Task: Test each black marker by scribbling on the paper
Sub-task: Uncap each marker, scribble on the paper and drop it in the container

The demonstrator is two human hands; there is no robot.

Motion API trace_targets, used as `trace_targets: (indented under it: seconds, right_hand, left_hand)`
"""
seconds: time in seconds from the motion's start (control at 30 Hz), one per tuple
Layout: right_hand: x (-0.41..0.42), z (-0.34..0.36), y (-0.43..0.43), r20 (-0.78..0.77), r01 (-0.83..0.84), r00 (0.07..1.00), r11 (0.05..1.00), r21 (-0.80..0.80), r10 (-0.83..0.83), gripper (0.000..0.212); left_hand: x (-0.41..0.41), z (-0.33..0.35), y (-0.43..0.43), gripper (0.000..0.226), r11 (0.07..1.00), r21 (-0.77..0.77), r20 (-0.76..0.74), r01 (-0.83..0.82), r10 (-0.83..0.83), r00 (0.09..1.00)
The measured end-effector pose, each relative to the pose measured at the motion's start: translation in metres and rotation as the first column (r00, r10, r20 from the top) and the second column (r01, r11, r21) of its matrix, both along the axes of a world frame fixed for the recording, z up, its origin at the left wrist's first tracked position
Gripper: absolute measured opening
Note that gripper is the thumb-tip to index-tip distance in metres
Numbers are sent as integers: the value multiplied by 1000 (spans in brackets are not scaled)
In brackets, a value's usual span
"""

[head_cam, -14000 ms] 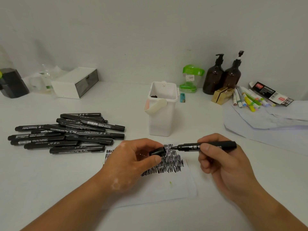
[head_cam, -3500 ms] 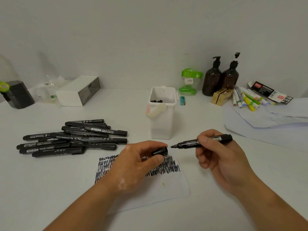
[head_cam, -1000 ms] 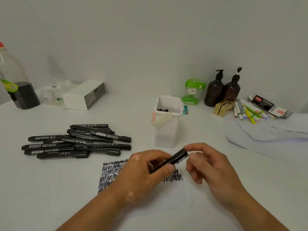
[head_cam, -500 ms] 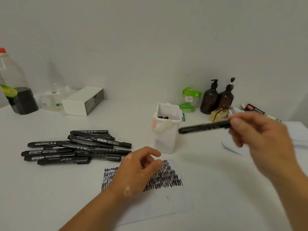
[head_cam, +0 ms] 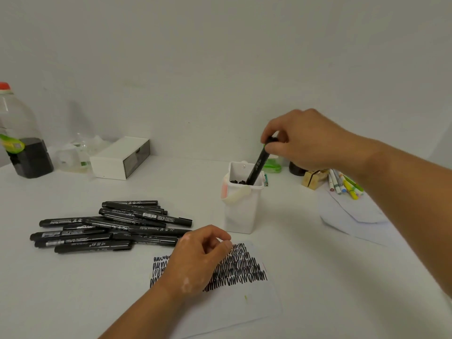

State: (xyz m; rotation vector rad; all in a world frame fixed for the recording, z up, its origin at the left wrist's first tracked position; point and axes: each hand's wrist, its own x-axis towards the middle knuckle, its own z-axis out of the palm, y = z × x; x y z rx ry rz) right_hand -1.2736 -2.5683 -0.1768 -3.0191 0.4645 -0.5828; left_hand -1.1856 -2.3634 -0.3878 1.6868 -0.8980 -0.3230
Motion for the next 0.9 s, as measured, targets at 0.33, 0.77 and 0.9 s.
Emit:
trace_targets:
  seconds: [0.33,0.77,0.9]
  right_hand:
    - [29,-47,11,-246,27,969,1000,7,-25,20]
    - [34,-68,19,-319,107,943,994,6,-100,44]
    - [34,-70,19,-310,111,945,994,-2,-106,43]
  left_hand:
    - [1,-1,-2,5,1000,8,-3,0,0,1000]
    - [-1,3,-2,5,1000,12,-1,6,-6,1000]
    - [0,2,-1,6,1000,19,0,7,-7,1000]
